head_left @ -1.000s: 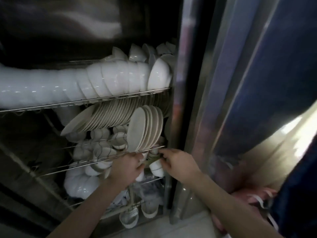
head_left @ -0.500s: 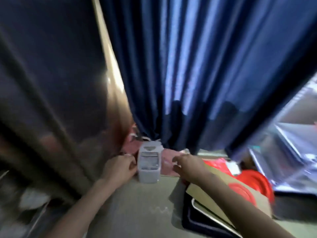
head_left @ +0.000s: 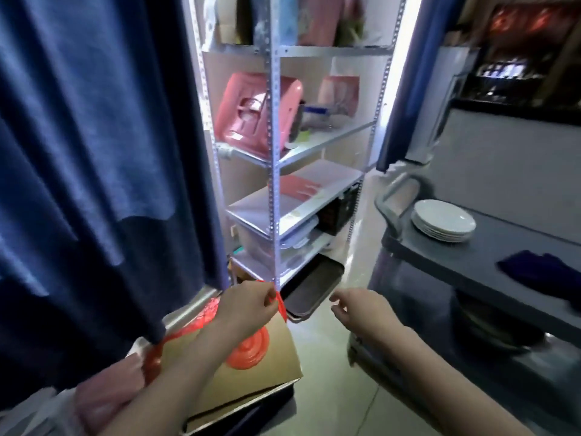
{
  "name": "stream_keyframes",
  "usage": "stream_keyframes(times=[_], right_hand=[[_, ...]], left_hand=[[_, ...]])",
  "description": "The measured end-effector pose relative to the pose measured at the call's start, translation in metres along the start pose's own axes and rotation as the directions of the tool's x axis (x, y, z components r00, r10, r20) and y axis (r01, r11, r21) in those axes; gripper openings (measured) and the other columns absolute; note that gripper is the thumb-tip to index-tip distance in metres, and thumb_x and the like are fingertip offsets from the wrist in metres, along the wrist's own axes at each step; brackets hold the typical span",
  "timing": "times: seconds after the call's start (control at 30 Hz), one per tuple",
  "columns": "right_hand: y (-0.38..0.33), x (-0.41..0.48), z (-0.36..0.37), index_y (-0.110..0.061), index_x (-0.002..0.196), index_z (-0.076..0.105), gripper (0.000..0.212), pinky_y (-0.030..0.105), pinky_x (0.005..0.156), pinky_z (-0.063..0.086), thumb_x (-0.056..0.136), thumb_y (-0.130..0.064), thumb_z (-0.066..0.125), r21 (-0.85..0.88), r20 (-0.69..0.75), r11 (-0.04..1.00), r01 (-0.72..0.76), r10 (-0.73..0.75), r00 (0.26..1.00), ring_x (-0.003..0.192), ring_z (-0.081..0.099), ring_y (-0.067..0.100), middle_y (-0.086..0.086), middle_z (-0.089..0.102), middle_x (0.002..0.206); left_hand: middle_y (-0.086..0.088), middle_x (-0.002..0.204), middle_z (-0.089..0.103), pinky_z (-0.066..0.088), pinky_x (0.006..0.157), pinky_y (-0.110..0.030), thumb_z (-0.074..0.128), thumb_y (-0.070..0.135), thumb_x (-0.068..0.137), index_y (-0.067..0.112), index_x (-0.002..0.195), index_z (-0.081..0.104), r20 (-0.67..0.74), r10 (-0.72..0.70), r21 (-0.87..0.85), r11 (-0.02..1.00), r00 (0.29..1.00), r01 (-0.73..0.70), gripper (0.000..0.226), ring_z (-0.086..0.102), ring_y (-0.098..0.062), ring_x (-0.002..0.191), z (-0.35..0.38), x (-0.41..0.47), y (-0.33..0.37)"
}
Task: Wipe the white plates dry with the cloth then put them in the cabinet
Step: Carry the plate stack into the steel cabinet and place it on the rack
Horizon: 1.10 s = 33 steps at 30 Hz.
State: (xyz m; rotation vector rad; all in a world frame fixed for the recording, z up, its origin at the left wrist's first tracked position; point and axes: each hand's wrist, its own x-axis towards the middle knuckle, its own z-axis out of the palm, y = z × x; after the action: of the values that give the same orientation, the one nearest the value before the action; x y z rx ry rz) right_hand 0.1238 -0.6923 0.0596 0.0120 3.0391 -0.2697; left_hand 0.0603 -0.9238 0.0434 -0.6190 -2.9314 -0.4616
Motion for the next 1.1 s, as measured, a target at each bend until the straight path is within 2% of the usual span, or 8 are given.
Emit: stream_keyframes(times=[0.17,0.3,0.4,0.47,0.6,0.7,1.0,1.1], right_hand=[[0.142,-0.050,-0.036,-0.023,0.113,0.066,0.025,0.042,0.087,0.054,0.099,-0.034,0.047,0.095,-0.067,0.965,-0.245,0.252,0.965,0.101,0.065,0.022,-0.001,0.070,0.110],[0.227,-0.087,-0.047,-0.029,0.117,0.066,0.026,0.038,0.087,0.053,0.098,-0.035,0.050,0.133,-0.117,0.891,-0.435,0.450,0.885,0.105,0.063,0.019,-0.004,0.069,0.115],[0.277,-0.102,-0.046,-0.030,0.118,0.066,0.027,0.036,0.086,0.052,0.097,-0.036,0.050,0.168,-0.130,0.824,-0.541,0.562,0.817,0.106,0.063,0.019,-0.005,0.069,0.116],[0.304,-0.105,-0.046,-0.030,0.119,0.065,0.028,0.037,0.086,0.053,0.097,-0.037,0.050,0.184,-0.128,0.789,-0.586,0.610,0.782,0.105,0.063,0.020,-0.005,0.070,0.115],[0.351,-0.086,-0.046,-0.029,0.118,0.065,0.027,0.036,0.086,0.053,0.097,-0.036,0.050,0.180,-0.112,0.763,-0.620,0.642,0.758,0.104,0.064,0.021,-0.004,0.070,0.113],[0.391,-0.051,-0.049,-0.026,0.119,0.065,0.028,0.039,0.085,0.054,0.098,-0.035,0.050,0.177,-0.103,0.765,-0.619,0.640,0.762,0.102,0.065,0.023,-0.001,0.071,0.114],[0.501,0.086,-0.063,-0.029,0.126,0.059,0.033,0.039,0.085,0.054,0.099,-0.041,0.045,0.185,-0.078,0.783,-0.593,0.614,0.786,0.102,0.065,0.023,-0.002,0.070,0.117],[0.525,0.127,-0.063,-0.029,0.131,0.055,0.037,0.038,0.084,0.053,0.100,-0.045,0.043,0.204,-0.056,0.800,-0.565,0.586,0.809,0.106,0.064,0.025,-0.001,0.069,0.119]], left_hand=[[0.009,0.094,0.070,0.041,0.065,-0.028,0.053,0.042,0.087,0.027,0.097,0.066,0.072,0.301,-0.040,0.954,0.951,-0.299,0.022,0.063,-0.014,0.092,0.054,0.082,0.150],[0.009,0.084,0.067,0.038,0.059,-0.028,0.051,0.045,0.088,0.027,0.087,0.062,0.146,0.494,-0.098,0.869,0.857,-0.484,0.021,0.060,-0.016,0.081,0.090,0.122,0.248],[0.011,0.072,0.057,0.032,0.052,-0.028,0.051,0.045,0.088,0.031,0.073,0.049,0.182,0.575,-0.149,0.818,0.797,-0.556,0.020,0.052,-0.013,0.069,0.113,0.146,0.308],[0.010,0.078,0.059,0.036,0.058,-0.029,0.052,0.044,0.088,0.029,0.075,0.051,0.202,0.607,-0.172,0.794,0.768,-0.583,0.020,0.054,-0.014,0.074,0.128,0.162,0.340],[0.010,0.098,0.068,0.049,0.075,-0.031,0.051,0.044,0.091,0.030,0.100,0.064,0.241,0.621,-0.176,0.784,0.746,-0.595,0.021,0.062,-0.017,0.095,0.155,0.201,0.376],[0.011,0.096,0.069,0.048,0.074,-0.031,0.052,0.042,0.090,0.029,0.100,0.065,0.230,0.617,-0.193,0.787,0.753,-0.586,0.021,0.063,-0.017,0.094,0.178,0.245,0.395],[0.013,0.104,0.068,0.051,0.076,-0.032,0.052,0.043,0.091,0.032,0.110,0.060,0.239,0.481,-0.232,0.872,0.844,-0.431,0.023,0.063,-0.016,0.095,0.231,0.392,0.416],[0.010,0.116,0.063,0.050,0.083,-0.036,0.052,0.044,0.094,0.031,0.121,0.059,0.205,0.421,-0.228,0.899,0.884,-0.375,0.032,0.058,-0.016,0.109,0.246,0.428,0.413]])
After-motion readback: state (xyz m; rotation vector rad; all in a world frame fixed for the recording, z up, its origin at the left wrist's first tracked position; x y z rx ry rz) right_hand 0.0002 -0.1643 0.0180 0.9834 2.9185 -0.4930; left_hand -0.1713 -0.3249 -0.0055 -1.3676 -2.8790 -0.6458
